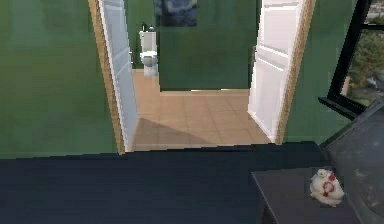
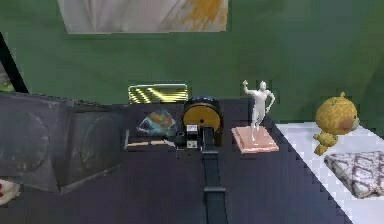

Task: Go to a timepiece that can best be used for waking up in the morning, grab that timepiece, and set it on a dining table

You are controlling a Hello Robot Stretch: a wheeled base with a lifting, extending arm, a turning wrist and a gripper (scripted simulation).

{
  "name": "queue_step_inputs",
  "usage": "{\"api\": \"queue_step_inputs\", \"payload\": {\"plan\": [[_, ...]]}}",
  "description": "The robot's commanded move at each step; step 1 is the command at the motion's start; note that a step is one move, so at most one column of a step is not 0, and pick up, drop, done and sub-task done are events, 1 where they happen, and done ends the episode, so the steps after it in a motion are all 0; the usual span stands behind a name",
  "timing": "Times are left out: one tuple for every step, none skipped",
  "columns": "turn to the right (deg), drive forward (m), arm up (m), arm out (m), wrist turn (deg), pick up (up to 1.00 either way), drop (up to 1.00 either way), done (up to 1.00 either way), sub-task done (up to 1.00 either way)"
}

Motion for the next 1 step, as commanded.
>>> {"api": "queue_step_inputs", "payload": {"plan": [[0.0,0.00,0.00,0.00,0.0,0.00,0.00,1.00,0.00]]}}
